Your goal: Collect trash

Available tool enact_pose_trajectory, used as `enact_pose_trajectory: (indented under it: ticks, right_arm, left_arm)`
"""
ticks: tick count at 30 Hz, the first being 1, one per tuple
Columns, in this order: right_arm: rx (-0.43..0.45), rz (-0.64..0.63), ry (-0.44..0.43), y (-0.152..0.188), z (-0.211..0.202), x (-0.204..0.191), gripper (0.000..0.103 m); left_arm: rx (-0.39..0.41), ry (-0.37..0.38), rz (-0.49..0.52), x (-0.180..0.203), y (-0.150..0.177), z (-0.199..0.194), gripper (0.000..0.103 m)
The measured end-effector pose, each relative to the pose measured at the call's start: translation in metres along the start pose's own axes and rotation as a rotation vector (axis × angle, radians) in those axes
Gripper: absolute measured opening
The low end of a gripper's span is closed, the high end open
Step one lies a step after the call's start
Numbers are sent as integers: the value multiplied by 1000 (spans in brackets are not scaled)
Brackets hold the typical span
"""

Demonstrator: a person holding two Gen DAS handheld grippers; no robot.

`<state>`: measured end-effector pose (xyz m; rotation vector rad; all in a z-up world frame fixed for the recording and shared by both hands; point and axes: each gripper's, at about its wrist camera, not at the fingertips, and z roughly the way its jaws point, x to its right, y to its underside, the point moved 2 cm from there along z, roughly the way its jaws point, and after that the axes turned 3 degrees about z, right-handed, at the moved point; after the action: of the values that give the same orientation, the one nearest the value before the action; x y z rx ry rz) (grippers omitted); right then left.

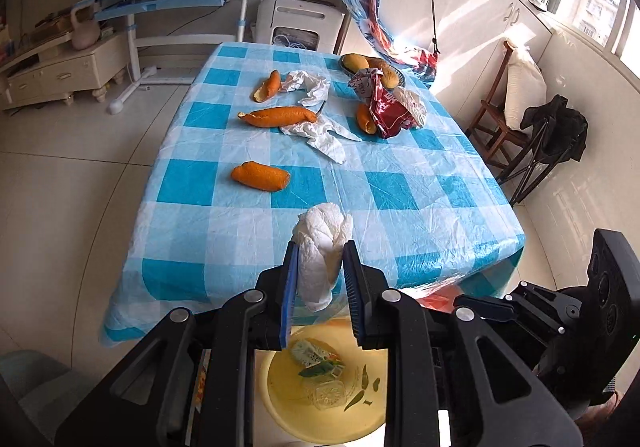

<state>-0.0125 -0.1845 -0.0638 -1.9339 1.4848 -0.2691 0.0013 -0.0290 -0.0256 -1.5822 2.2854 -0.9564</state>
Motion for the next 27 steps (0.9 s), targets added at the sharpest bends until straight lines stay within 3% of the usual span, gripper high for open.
enact_pose_trajectory:
  ticks: [4, 6, 8, 11, 14, 18, 21, 27]
  right_arm:
    - [191, 95, 38, -9, -36, 18, 72]
    - [263, 130, 53, -12, -48, 24, 73]
    - [322, 162, 68, -14, -58, 29, 73]
    - [394, 196, 107, -16, -69, 34, 79]
    - [437, 228, 139, -17, -73, 40, 83]
    - [426, 252, 173, -16, -64, 44, 83]
    - [406, 238, 189, -13, -59, 41, 83]
    - [363, 178, 222, -8, -50, 30, 84]
  left_arm:
    - [-138, 4, 77, 20, 38, 14, 23]
    - [-203, -14, 127, 30, 57, 20, 30]
    - [-221, -56, 180, 38, 69, 20, 61]
    - [-145, -150, 253, 47, 71, 5, 84]
    - [-3, -283, 263, 43, 57, -15, 91]
    - [157, -419, 180, 23, 34, -39, 95]
    - [213, -450, 108, 10, 26, -53, 96]
    - [225, -437, 22, -8, 25, -61, 96]
